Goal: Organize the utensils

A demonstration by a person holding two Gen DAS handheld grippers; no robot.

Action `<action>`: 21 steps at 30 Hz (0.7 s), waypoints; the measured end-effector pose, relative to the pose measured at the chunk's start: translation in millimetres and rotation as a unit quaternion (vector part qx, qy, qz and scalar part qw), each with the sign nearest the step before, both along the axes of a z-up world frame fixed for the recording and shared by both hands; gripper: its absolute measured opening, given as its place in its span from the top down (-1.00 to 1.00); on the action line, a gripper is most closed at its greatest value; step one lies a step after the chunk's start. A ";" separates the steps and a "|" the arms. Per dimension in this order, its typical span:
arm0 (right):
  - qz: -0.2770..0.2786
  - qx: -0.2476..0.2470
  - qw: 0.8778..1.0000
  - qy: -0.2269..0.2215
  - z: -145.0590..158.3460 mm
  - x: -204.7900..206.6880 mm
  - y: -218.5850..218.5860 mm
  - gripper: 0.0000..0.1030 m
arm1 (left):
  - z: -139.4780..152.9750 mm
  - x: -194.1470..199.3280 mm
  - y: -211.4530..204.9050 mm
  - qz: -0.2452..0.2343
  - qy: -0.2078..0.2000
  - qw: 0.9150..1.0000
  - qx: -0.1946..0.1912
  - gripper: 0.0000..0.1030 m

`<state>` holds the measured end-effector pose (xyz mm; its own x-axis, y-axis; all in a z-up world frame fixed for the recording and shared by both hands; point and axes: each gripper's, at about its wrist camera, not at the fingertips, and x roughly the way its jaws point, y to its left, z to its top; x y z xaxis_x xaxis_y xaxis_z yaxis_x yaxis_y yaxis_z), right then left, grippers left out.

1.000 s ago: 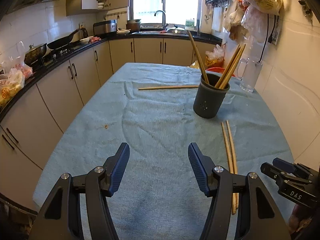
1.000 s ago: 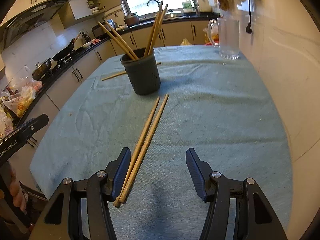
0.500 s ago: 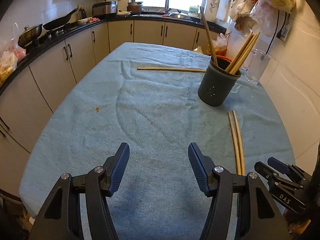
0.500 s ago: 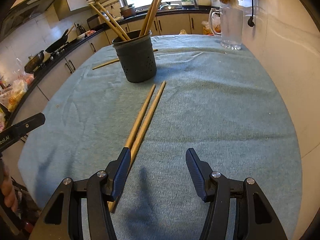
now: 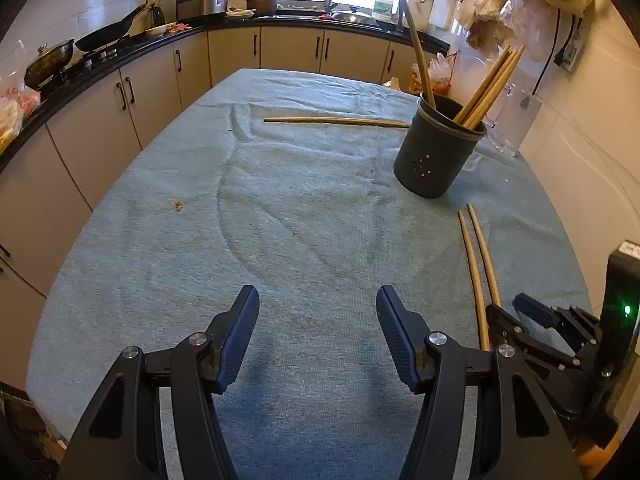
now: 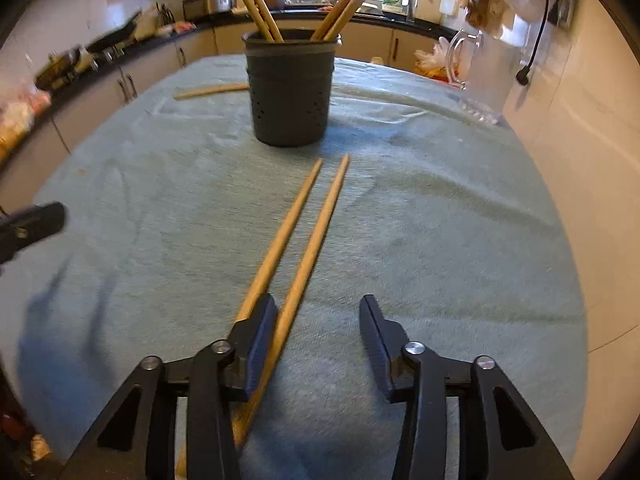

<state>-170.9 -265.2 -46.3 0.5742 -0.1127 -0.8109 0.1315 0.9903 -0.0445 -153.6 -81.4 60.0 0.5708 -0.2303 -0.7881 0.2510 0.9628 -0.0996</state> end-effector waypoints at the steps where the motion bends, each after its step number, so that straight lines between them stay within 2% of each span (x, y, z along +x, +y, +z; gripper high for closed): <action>1: -0.004 0.000 1.000 0.001 0.7 1.3 -1.9 0.19 | -0.4 -0.5 -2.2 -0.003 0.001 1.000 0.001 -0.16; 4: -0.027 0.012 1.000 0.005 0.6 1.6 -15.4 0.72 | -2.5 -3.5 -12.4 -0.019 0.006 1.000 0.004 -0.16; 5: -0.036 0.019 0.999 0.005 0.3 0.6 -21.5 0.78 | -3.3 -5.1 -16.8 -0.027 0.008 1.000 0.004 -0.16; 9: -0.081 0.037 0.996 0.006 -0.4 -10.9 -49.1 0.84 | -8.4 -13.3 -42.2 -0.068 0.020 0.997 0.005 -0.16; 14: -0.104 0.061 0.993 0.004 -0.9 -31.6 -73.6 0.84 | -16.7 -23.5 -77.9 -0.125 0.036 0.992 0.006 -0.16; 21: -0.099 0.085 0.991 -0.006 0.4 -48.1 -78.9 0.84 | -33.0 -28.8 -120.8 -0.166 0.037 0.984 0.058 -0.15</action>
